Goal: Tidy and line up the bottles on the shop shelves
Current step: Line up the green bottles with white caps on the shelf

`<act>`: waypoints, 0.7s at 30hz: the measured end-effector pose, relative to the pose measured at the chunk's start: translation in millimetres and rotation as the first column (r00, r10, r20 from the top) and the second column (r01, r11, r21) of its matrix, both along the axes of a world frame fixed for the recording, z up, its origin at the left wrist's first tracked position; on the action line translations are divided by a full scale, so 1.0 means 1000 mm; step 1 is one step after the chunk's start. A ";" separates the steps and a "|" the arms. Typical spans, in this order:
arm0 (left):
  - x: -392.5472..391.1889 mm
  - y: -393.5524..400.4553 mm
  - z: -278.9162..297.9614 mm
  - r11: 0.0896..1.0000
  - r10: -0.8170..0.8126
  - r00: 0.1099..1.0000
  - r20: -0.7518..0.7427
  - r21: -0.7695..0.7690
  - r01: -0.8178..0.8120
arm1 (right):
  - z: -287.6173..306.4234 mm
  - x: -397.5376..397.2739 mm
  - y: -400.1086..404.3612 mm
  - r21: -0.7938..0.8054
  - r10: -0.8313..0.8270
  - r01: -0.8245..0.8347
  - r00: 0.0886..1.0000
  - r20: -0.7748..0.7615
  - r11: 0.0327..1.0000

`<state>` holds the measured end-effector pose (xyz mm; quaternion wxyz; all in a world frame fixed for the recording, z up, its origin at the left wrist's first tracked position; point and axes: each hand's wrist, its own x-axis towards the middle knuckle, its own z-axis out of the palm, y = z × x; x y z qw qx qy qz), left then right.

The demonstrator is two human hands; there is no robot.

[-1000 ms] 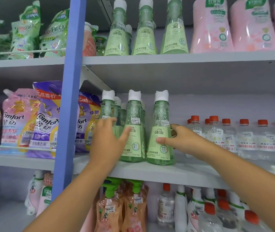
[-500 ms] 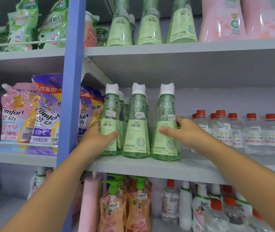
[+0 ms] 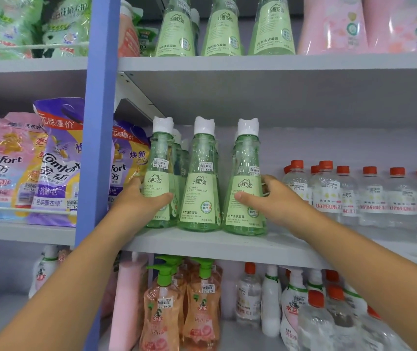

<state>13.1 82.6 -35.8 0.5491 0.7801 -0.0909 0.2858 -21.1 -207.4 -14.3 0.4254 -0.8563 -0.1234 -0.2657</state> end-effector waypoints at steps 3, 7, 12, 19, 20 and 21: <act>-0.002 -0.001 0.000 1.000 -0.008 1.000 0.000 -0.010 0.008 | -0.002 0.001 -0.001 0.022 0.004 -0.004 1.000 -0.009 1.000; -0.005 -0.001 0.000 1.000 0.004 1.000 -0.014 -0.010 -0.004 | -0.005 0.002 -0.001 0.026 0.022 -0.021 0.999 -0.035 0.999; -0.004 0.000 -0.001 0.999 0.025 1.000 -0.013 0.030 -0.025 | -0.007 0.005 0.000 0.032 0.000 0.001 1.000 -0.028 0.999; -0.014 -0.006 -0.001 0.998 0.040 0.998 0.042 0.042 -0.042 | -0.005 -0.014 0.006 -0.020 -0.019 0.018 0.999 -0.048 1.000; -0.020 -0.007 -0.002 0.996 0.065 0.996 0.068 0.056 -0.069 | -0.003 -0.020 0.004 -0.036 -0.025 0.022 0.998 -0.065 0.999; -0.025 -0.008 -0.005 0.987 0.114 0.987 0.114 0.096 -0.126 | -0.003 -0.028 0.001 -0.039 -0.035 0.031 0.996 -0.083 0.999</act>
